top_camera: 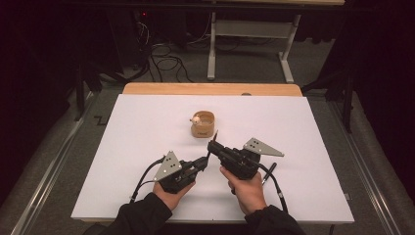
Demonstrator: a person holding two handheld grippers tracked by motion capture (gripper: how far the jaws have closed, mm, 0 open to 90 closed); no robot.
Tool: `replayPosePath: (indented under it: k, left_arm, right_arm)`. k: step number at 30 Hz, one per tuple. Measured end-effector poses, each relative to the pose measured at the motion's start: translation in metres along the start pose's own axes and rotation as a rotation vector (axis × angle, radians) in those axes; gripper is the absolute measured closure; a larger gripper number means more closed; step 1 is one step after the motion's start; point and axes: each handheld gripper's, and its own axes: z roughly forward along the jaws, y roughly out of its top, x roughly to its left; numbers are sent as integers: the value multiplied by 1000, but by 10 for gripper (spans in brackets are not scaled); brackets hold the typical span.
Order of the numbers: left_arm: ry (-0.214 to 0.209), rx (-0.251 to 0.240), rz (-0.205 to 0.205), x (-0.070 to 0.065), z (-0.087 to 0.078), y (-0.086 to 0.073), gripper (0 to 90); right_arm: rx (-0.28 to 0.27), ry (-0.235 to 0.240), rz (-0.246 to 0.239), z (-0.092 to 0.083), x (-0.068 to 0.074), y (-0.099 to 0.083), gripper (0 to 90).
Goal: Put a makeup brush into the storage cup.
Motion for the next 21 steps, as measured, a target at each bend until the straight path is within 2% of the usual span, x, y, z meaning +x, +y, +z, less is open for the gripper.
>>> replayPosePath:
  k: [4, 7, 10, 11, 12, 16, 21]
  left_arm:
    - [-9, 26, 10, -1, 1, 2, 769]
    - [-15, 41, 11, -1, 2, 3, 711]
    - [-14, 48, 3, 1, 2, 4, 678]
    - [-14, 48, 3, 1, 2, 4, 668]
    - [-15, 50, 0, 1, 2, 4, 659]
    - [-13, 53, -6, 3, 1, 5, 639]
    - [-11, 60, -9, 4, 1, 5, 619]
  right_arm:
    - [-4, 5, -14, -1, 2, 1, 850]
    - [2, -1, -53, -1, 5, 2, 850]
    - [6, -3, -71, -1, 7, 2, 850]
    - [6, -3, -71, -1, 7, 2, 850]
    - [11, -10, -95, -1, 8, 2, 850]
    - [20, -22, -132, 0, 10, 2, 849]
    - [28, -31, -152, 0, 11, 2, 849]
